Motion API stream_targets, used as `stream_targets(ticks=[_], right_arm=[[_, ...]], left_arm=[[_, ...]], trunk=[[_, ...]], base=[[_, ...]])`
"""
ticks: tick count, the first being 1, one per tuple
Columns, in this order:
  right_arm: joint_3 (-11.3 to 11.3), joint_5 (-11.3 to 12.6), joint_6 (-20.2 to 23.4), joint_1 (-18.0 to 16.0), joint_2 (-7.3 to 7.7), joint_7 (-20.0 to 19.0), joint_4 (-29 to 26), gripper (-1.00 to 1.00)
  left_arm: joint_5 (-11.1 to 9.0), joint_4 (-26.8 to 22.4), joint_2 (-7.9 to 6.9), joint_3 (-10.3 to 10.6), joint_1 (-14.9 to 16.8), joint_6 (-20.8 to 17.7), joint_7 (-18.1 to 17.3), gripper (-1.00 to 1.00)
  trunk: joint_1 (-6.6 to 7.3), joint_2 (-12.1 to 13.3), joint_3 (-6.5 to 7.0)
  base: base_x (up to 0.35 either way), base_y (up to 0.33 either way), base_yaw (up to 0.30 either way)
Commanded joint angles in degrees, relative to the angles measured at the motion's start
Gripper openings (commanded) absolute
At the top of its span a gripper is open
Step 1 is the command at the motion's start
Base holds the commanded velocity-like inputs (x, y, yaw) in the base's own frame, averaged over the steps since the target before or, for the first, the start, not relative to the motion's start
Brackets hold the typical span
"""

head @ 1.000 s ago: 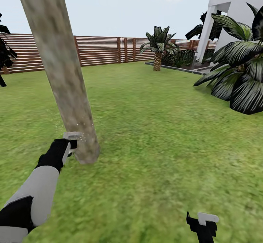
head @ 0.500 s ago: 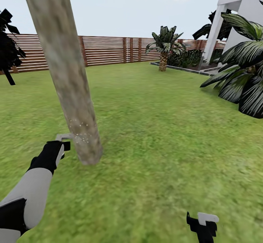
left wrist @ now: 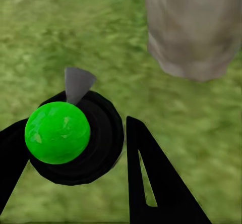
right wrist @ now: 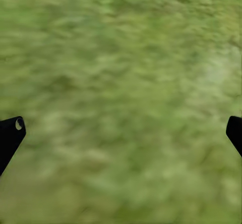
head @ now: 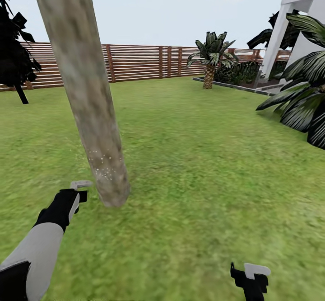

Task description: In the garden, pick up the pesticide atomizer on the floor and spray pesticide onto both trees until each tree trunk is fully covered.

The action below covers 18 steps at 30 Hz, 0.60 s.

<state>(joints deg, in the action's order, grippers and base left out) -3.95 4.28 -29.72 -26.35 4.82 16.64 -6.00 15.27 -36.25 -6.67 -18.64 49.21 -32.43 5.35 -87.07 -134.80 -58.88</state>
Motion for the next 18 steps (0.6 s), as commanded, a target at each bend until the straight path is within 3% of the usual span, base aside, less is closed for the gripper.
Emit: stream_targets(ticks=[1,6,18], right_arm=[[-0.45,0.44,-0.17,-0.02,0.02,0.15,0.02,1.0],[-0.45,0.43,-0.17,-0.02,0.02,0.15,0.02,1.0],[-0.45,0.38,-0.17,-0.02,0.02,0.15,0.02,1.0]], left_arm=[[0.13,-0.05,0.14,-0.03,0.02,-0.25,0.03,-1.0],[0.11,-0.13,0.84,0.01,0.01,-0.18,0.18,-1.0],[0.04,-0.14,1.02,-0.08,0.01,-0.1,0.18,-1.0]], trunk=[[0.01,-0.02,-0.05],[0.01,-0.02,-0.05],[0.01,-0.02,-0.05]], base=[[0.005,0.0,0.132],[0.123,-0.068,0.031],[0.206,-0.191,0.0]])
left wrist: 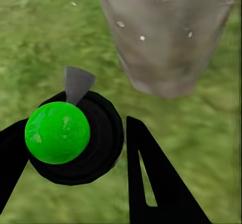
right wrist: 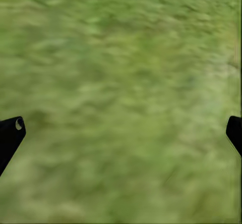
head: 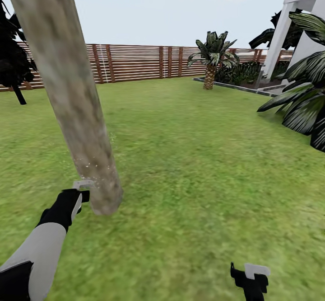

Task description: In the garden, pick up the pesticide atomizer on the floor and spray pesticide onto both trees until each tree trunk is fully covered.

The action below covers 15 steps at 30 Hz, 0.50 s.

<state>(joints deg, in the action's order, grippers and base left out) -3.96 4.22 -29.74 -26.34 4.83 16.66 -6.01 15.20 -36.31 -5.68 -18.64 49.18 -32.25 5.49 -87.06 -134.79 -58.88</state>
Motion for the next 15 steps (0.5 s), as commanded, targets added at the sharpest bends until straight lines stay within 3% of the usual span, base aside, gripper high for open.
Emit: stream_targets(ticks=[1,10,15], right_arm=[[-0.44,0.44,-0.13,-0.03,0.01,0.13,0.03,1.0],[-0.44,0.44,-0.14,-0.03,0.01,0.13,0.03,1.0],[-0.44,0.44,-0.14,-0.03,0.01,0.13,0.03,1.0]], left_arm=[[0.1,-0.08,0.02,-0.08,0.04,-0.27,0.04,-1.0],[0.15,-0.13,-0.02,-0.08,0.04,-0.27,0.13,-1.0],[0.13,-0.63,-0.04,-0.08,0.04,-0.31,0.05,-1.0]], trunk=[[0.0,-0.02,-0.05],[0.0,-0.02,-0.05],[0.0,-0.02,-0.05]], base=[[0.023,-0.265,0.0],[0.005,-0.273,0.0],[0.102,-0.274,0.0]])
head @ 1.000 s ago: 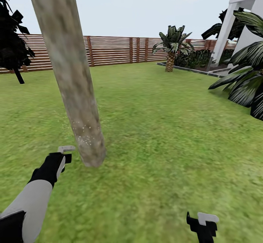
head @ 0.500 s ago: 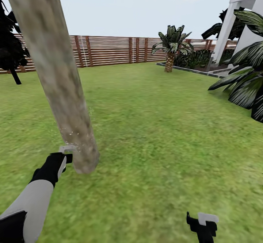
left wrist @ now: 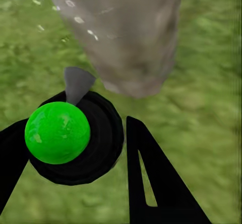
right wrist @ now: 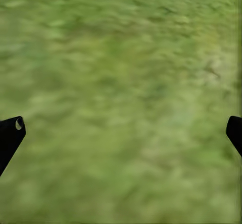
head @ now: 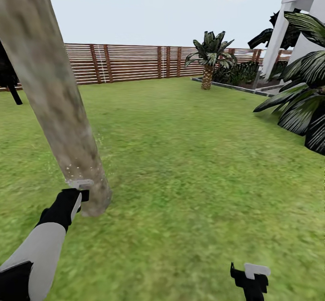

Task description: In the garden, pick up the pesticide atomizer on the floor and spray pesticide onto both trees until each tree trunk is fully covered.

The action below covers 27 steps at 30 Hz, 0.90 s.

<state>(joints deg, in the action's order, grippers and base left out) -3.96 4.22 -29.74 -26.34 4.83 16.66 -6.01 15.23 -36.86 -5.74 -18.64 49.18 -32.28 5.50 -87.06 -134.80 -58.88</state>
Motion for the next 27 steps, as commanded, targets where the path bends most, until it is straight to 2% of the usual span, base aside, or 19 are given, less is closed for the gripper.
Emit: stream_targets(ticks=[1,12,20,27], right_arm=[[-0.44,0.44,-0.14,-0.03,0.01,0.12,0.03,1.0],[-0.44,0.44,-0.14,-0.03,0.01,0.12,0.03,1.0],[-0.44,0.44,-0.14,-0.03,0.01,0.12,0.03,1.0],[-0.44,0.44,-0.14,-0.03,0.01,0.12,0.03,1.0]], left_arm=[[0.08,-0.24,0.07,-0.02,0.04,-0.29,0.04,-1.0],[0.12,-0.32,0.02,-0.08,0.04,-0.24,0.21,-1.0],[0.15,-0.41,0.0,-0.07,0.04,-0.3,0.29,-1.0],[0.23,-0.41,0.0,-0.08,0.04,-0.32,0.43,-1.0]], trunk=[[0.0,-0.02,-0.05],[0.0,-0.02,-0.05],[0.0,-0.02,-0.05],[0.0,-0.02,-0.05]], base=[[0.119,-0.274,0.0],[0.071,-0.274,0.025],[0.014,-0.274,0.26],[0.223,-0.197,0.273]])
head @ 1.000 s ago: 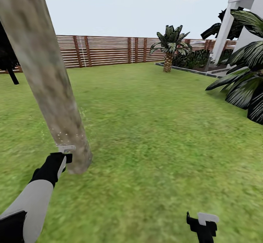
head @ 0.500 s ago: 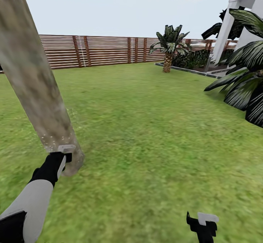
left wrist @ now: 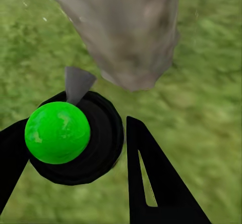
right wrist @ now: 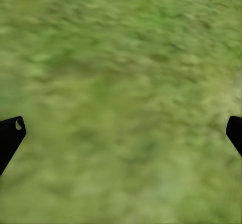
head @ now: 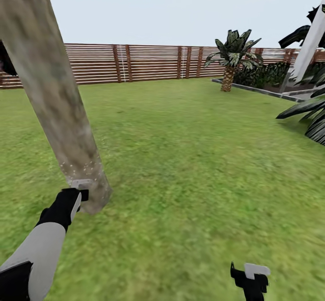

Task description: In the garden, pick up the pesticide atomizer on the floor and spray pesticide onto both trees until each tree trunk is fully covered.

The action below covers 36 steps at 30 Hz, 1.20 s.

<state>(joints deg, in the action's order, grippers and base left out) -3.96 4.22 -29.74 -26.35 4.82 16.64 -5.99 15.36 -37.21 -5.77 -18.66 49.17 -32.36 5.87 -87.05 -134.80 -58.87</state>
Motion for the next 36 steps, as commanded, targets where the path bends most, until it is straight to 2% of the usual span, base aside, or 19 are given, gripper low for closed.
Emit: stream_targets(ticks=[1,13,17,22,24,27,36], right_arm=[[-0.44,0.44,-0.15,-0.01,0.02,0.14,0.01,1.0],[-0.44,0.45,-0.15,-0.01,0.02,0.14,0.01,1.0],[-0.44,0.45,-0.15,-0.01,0.02,0.14,0.01,1.0],[-0.44,0.44,-0.15,-0.01,0.02,0.14,0.01,1.0],[-0.44,0.44,-0.15,-0.01,0.02,0.14,0.01,1.0],[-0.46,0.44,-0.15,-0.01,0.02,0.14,0.01,1.0],[-0.46,0.44,-0.15,-0.01,0.02,0.14,0.01,1.0]], left_arm=[[0.1,-0.05,0.03,-0.08,0.05,-0.25,0.08,-1.0],[0.02,-0.04,0.06,-0.15,0.05,-0.16,0.1,-1.0],[0.14,0.18,-0.06,-0.29,0.05,-0.05,0.14,-1.0],[0.19,0.72,-1.46,-0.79,-1.62,0.24,0.27,-1.0],[0.17,0.82,-3.12,-0.79,-2.23,0.23,0.28,-1.0],[0.0,0.83,-4.09,-0.83,-3.17,0.27,0.28,-1.0],[-0.33,0.91,-3.03,-0.83,-3.38,0.28,0.28,-1.0]], trunk=[[-0.01,-0.02,-0.05],[-0.01,-0.02,-0.05],[-0.01,-0.02,-0.05],[-0.01,-0.02,-0.05],[-0.01,-0.02,-0.05],[-0.01,-0.02,-0.05],[-0.01,-0.02,-0.05]], base=[[0.241,-0.183,0.141],[0.176,-0.222,0.012],[0.027,-0.269,0.199],[0.001,-0.272,0.269],[0.015,-0.273,0.271],[0.125,-0.255,0.272],[0.237,-0.18,0.217]])
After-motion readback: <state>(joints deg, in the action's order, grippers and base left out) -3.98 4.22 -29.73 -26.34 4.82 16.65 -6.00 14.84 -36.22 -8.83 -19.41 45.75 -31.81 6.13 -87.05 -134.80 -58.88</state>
